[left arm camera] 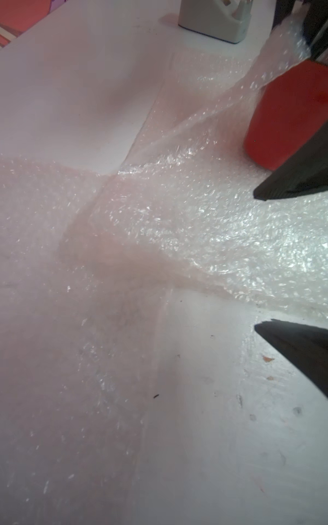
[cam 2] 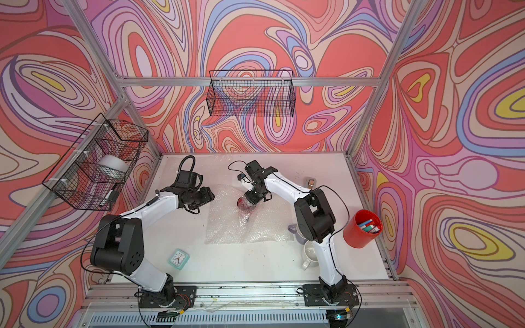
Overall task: Wrap mugs in bubble wrap
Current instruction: Wrap the mug in bubble wrap.
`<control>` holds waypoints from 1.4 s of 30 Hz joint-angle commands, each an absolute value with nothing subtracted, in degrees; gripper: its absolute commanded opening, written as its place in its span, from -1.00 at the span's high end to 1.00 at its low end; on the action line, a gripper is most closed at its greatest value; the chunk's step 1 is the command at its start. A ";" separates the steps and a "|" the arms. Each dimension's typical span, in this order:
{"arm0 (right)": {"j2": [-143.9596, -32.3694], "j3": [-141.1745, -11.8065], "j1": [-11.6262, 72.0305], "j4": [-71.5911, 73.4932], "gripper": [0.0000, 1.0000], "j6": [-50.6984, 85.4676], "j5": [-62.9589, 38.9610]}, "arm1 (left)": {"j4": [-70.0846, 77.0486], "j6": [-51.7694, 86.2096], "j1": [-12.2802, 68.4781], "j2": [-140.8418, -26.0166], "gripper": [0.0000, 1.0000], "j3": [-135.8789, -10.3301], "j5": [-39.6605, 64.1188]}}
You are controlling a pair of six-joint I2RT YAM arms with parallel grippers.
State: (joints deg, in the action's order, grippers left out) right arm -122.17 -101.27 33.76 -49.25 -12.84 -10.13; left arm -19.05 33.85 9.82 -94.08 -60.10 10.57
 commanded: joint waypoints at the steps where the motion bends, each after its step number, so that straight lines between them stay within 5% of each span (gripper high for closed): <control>1: -124.61 -102.04 33.31 -49.56 0.65 -14.27 -9.93 | -20.26 28.25 8.93 -98.08 -0.37 -64.75 12.00; 6: -124.47 -101.97 33.27 -49.51 0.66 -14.15 -10.16 | -19.82 24.26 7.53 -105.64 -0.54 -71.74 15.60; 11: -124.71 -102.35 33.31 -49.71 0.66 -14.06 -10.47 | -20.17 22.40 6.74 -112.46 -0.50 -77.98 20.53; 19: -124.81 -102.59 33.31 -50.01 0.66 -13.89 -11.01 | -21.01 21.65 6.50 -117.33 -0.03 -84.17 25.45; 26: -125.46 -103.02 33.31 -50.27 0.67 -13.70 -10.99 | -21.16 21.60 6.50 -116.31 0.69 -83.98 26.01; 34: -125.51 -103.47 33.35 -50.54 0.67 -13.22 -11.23 | -19.84 22.04 6.50 -112.04 1.00 -80.60 27.11; 42: -125.37 -103.11 33.32 -50.36 0.66 -12.39 -12.43 | -9.39 29.32 8.08 -99.05 1.00 -68.07 35.08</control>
